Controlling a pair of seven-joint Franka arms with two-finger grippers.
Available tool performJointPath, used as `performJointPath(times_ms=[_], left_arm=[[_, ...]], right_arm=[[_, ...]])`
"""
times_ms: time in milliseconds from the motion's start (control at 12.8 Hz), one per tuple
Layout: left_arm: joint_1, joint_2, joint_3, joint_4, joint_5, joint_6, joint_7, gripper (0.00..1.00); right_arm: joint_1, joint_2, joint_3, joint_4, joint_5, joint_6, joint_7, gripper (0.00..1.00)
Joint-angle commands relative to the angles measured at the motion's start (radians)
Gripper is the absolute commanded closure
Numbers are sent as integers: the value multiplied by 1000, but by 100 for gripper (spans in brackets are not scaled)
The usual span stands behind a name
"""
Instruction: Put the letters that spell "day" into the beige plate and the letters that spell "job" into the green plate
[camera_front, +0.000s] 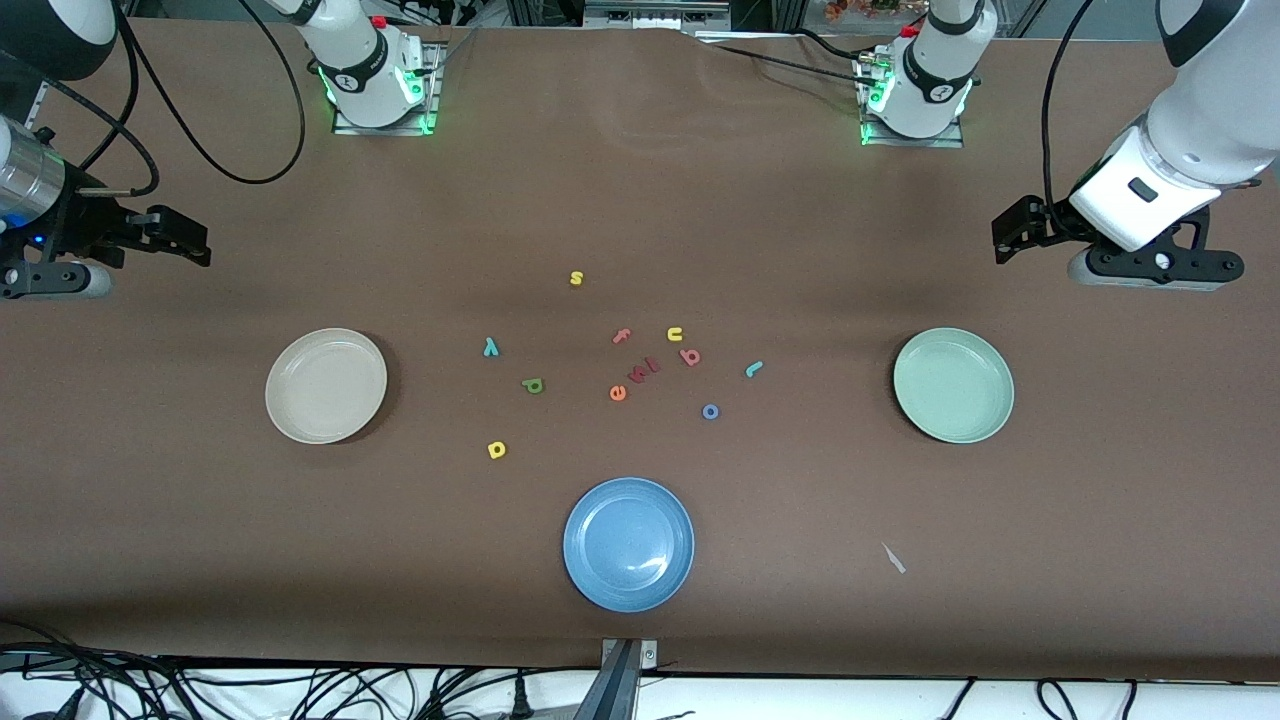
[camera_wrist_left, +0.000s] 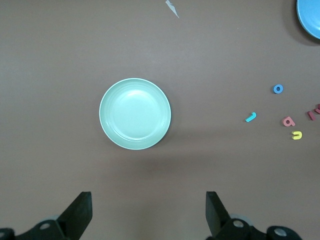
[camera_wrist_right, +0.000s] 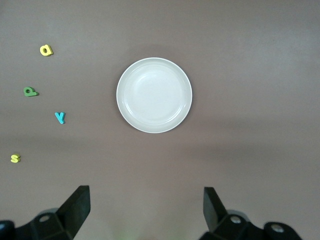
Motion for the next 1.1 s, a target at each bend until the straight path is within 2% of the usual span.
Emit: performJointPath(times_ms=[0,1020], left_arm=[[-2,-17,5,-8,-36,-8,16,0],[-11,-15,5,-5,-36,-15,13,0]], right_arm=[[5,-3,-4,2,-4,-14,3,0],[6,6,0,0,-4,-30,-1,0]])
